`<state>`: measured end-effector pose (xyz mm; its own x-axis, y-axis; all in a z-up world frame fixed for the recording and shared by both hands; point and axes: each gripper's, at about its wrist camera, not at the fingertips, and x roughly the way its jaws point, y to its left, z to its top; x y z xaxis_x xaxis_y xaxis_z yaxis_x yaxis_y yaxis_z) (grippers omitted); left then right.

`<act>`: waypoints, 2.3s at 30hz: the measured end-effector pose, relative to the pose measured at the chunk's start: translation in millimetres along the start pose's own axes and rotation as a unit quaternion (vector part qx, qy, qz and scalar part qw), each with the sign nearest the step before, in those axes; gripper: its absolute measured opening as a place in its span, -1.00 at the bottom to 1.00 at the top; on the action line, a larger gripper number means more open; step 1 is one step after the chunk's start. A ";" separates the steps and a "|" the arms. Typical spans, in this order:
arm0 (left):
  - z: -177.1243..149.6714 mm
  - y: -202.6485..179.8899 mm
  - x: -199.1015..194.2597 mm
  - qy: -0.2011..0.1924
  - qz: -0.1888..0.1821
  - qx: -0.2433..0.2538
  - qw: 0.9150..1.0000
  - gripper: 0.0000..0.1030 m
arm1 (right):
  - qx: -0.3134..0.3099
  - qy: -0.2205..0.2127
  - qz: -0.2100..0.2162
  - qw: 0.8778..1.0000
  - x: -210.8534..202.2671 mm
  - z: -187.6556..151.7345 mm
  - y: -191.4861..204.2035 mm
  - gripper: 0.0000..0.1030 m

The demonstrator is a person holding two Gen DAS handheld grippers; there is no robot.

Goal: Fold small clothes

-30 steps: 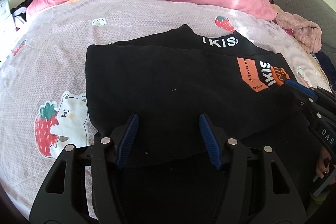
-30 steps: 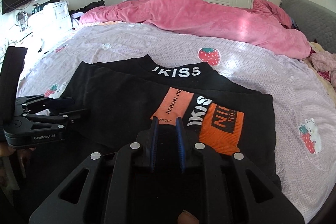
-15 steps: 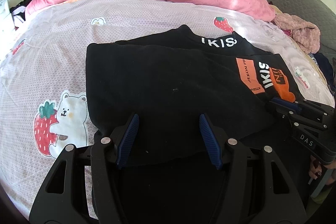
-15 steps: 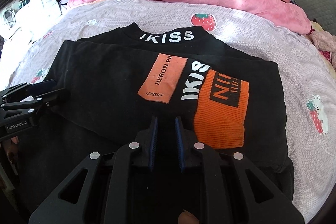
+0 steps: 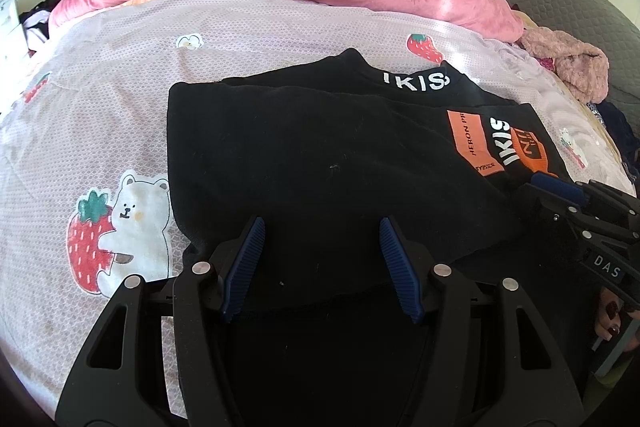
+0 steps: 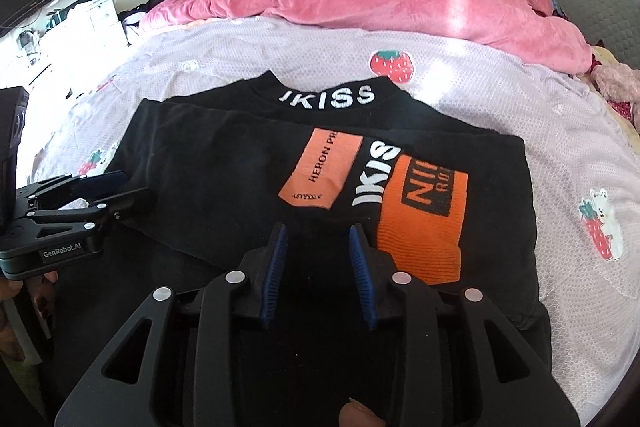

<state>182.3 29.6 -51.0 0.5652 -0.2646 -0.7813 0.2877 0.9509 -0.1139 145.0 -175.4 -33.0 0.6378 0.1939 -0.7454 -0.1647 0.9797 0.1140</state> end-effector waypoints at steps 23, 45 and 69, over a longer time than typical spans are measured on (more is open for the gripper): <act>-6.6 3.9 -23.6 -0.018 0.004 -0.004 1.000 0.21 | 0.023 -0.020 -0.008 1.000 -9.6 2.8 -8.5 0.40; -10.1 20.5 -52.5 -0.040 0.038 -0.026 0.998 0.82 | 0.045 -0.047 -0.014 0.998 -29.6 2.4 -11.8 0.84; -19.4 7.2 -97.7 -0.089 0.065 -0.018 0.994 0.82 | 0.033 -0.094 -0.029 0.995 -78.2 -9.0 -2.5 0.88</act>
<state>114.1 65.4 12.6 0.7244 -0.1602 -0.6705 0.1774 0.9832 -0.0433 88.7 -193.5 19.1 0.7755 0.1371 -0.6163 -0.0777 0.9895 0.1222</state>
